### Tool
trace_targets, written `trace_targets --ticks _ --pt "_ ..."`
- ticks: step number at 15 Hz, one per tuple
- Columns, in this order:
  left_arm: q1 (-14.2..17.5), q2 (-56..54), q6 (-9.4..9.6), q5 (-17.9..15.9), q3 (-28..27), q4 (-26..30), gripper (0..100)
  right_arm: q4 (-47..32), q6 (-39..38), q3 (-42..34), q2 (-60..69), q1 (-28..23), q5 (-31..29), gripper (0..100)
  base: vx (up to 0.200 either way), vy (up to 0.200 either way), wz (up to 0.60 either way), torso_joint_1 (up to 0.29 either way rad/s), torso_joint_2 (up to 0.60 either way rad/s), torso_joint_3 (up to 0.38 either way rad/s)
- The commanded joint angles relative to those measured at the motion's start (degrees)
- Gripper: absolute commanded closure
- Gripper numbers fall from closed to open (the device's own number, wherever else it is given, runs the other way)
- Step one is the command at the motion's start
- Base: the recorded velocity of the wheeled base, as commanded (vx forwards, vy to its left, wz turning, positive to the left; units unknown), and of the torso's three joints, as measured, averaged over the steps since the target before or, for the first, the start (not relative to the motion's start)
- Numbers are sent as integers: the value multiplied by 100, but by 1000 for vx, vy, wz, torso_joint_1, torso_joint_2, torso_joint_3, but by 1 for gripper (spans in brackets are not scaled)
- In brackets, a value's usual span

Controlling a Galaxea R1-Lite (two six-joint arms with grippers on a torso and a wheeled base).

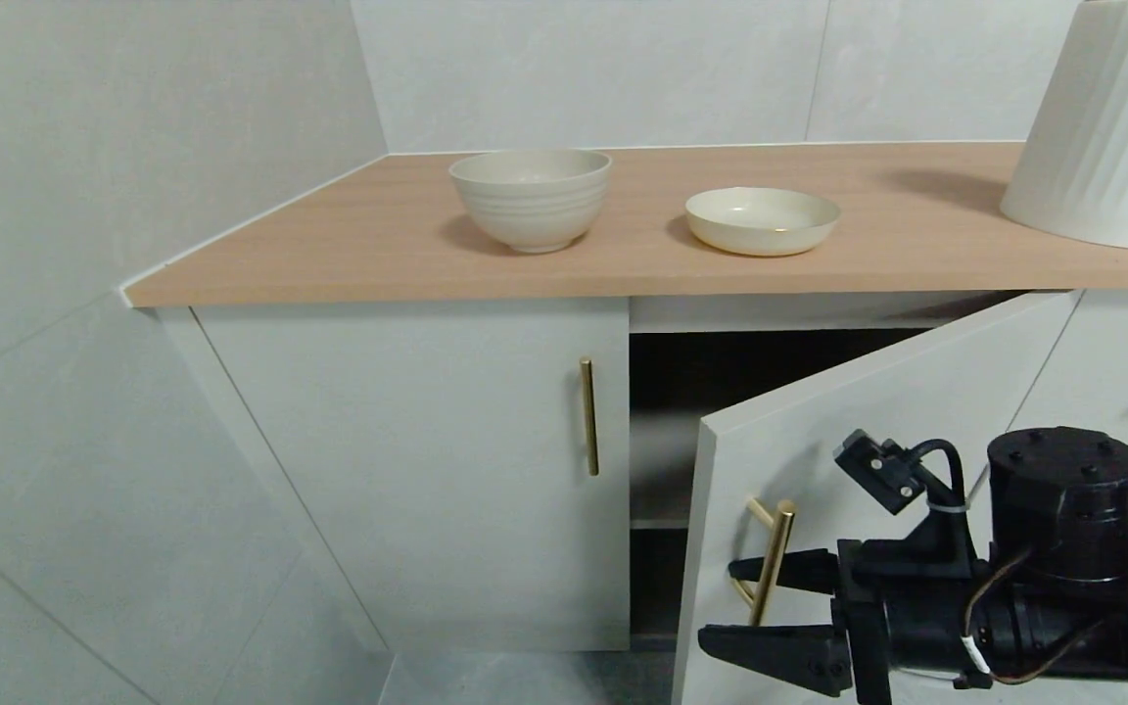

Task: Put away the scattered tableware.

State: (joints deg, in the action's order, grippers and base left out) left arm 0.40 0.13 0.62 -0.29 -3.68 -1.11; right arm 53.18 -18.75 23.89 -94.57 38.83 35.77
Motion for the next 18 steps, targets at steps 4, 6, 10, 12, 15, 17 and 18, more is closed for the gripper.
trace_targets --ticks 4,6,10,12,15,17,18 --pt "-58 2184 8 -1764 -2400 920 0 9 -6 -333 414 134 71 0 0 0 0 0 0 0" --pt "-154 3819 8 -1966 -2998 911 0 17 -6 -342 475 143 71 0 0 0 0 0 0 0" --pt "-2501 5849 -458 -1992 -3446 665 0 9 -6 -438 607 143 62 0 0 0 0 0 0 0" --pt "-3556 6534 -1020 -1992 -3420 181 0 9 -6 -447 598 134 62 0 0 0 0 0 0 0" --pt "-4057 7730 -1381 -1896 -3402 -1172 0 9 -6 -456 607 134 62 0 0 0 0 0 0 0" --pt "-4171 8354 -1416 -1526 -3499 -1919 0 9 -6 -456 616 134 62 0 0 0 0 0 0 0" --pt "-4180 8512 -1460 -1307 -3455 -2209 0 9 -6 -456 607 134 62 0 0 0 0 0 0 0"
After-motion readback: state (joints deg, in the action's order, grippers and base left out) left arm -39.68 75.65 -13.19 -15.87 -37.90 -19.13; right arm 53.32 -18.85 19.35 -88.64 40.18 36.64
